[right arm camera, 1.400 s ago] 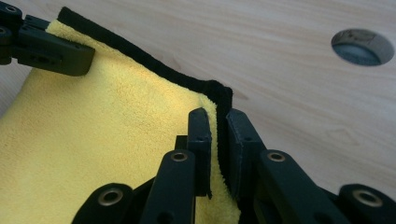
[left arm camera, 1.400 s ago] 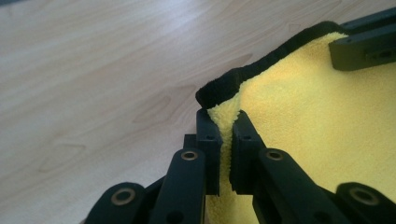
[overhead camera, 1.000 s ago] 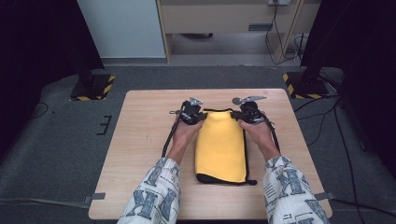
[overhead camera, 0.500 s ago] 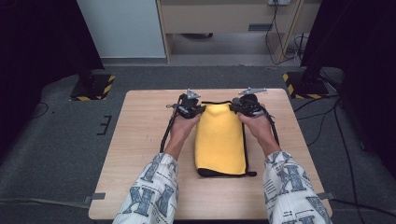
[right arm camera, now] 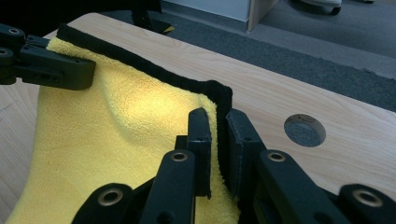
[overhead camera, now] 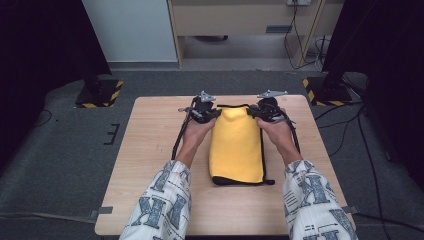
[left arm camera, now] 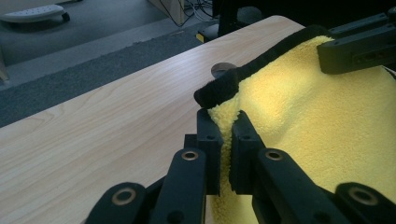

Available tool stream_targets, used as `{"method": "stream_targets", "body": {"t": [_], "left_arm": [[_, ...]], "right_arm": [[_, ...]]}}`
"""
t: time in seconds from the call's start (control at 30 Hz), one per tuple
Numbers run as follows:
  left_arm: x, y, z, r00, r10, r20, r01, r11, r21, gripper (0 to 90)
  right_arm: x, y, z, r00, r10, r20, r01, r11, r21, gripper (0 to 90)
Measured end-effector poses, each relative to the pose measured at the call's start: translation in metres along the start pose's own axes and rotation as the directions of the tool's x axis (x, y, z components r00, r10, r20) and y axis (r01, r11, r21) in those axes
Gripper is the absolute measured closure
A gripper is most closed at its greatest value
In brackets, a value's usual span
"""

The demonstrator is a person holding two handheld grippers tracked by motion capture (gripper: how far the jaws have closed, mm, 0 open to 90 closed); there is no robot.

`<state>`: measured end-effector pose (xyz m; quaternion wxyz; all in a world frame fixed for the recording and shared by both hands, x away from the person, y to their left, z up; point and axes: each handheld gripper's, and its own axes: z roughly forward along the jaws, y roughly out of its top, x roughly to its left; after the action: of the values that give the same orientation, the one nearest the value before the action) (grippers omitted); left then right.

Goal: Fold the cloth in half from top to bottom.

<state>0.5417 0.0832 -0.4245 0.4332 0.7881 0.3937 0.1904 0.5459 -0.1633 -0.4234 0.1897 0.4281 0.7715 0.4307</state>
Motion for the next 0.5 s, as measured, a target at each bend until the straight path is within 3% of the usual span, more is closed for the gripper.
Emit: {"method": "stream_targets", "body": {"t": [0.5], "left_arm": [[-0.0073, 0.0025, -0.0041, 0.9998, 0.019, 0.004, -0.019, 0.9998, -0.005, 84.8]], "right_arm": [[-0.0005, -0.0046, -0.0081, 1.0000, -0.002, -0.001, 0.002, 1.000, -0.013, 81.3]]}}
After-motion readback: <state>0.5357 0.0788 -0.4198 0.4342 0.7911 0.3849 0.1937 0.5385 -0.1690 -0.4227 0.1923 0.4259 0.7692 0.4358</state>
